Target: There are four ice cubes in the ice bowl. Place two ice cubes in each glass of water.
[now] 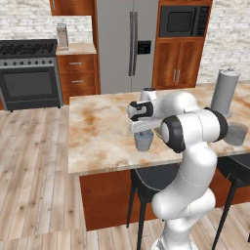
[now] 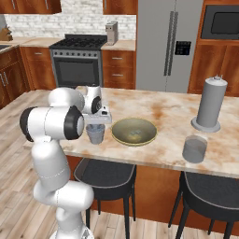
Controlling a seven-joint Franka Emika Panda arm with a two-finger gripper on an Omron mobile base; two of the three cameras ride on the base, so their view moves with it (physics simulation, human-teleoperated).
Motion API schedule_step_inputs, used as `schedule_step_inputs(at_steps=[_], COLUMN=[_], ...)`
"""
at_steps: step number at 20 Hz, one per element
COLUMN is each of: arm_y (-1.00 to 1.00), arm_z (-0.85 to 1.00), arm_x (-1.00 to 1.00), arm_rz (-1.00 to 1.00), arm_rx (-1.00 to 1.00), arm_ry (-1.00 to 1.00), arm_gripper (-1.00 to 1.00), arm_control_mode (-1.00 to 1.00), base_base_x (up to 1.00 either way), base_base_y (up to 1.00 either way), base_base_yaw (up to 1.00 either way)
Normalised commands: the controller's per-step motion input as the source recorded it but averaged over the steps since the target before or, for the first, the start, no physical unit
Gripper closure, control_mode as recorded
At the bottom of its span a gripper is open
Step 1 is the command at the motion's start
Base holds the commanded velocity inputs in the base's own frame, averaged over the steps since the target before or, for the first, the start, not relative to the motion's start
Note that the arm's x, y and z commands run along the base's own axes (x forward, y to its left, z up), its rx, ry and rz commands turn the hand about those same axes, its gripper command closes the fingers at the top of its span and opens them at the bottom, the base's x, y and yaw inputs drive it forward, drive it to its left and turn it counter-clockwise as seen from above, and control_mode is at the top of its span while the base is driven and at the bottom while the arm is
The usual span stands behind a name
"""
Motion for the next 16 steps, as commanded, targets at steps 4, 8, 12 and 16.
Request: schedule_step_inputs(at_steps=[4,8,12,16], arm_y=[-0.01,-0.02,-0.21,-0.30], arm_z=[0.00,0.00,0.14,0.30], arm_x=[0.17,0.19,0.02,-0.29], arm_rz=[0.00,0.00,0.00,0.00], arm_rx=[0.00,0.00,0.02,0.03], arm_ry=[-0.01,-0.03,-0.12,-0.25], arm_gripper=[-1.00,-1.00,-1.00,-1.00], arm_control_mode=[-1.00,-1.00,-1.00,-1.00], base_base_x=[0.00,0.00,0.00,0.00], base_base_y=[0.00,0.00,0.00,0.00], base_base_yaw=[0.00,0.00,0.00,0.00])
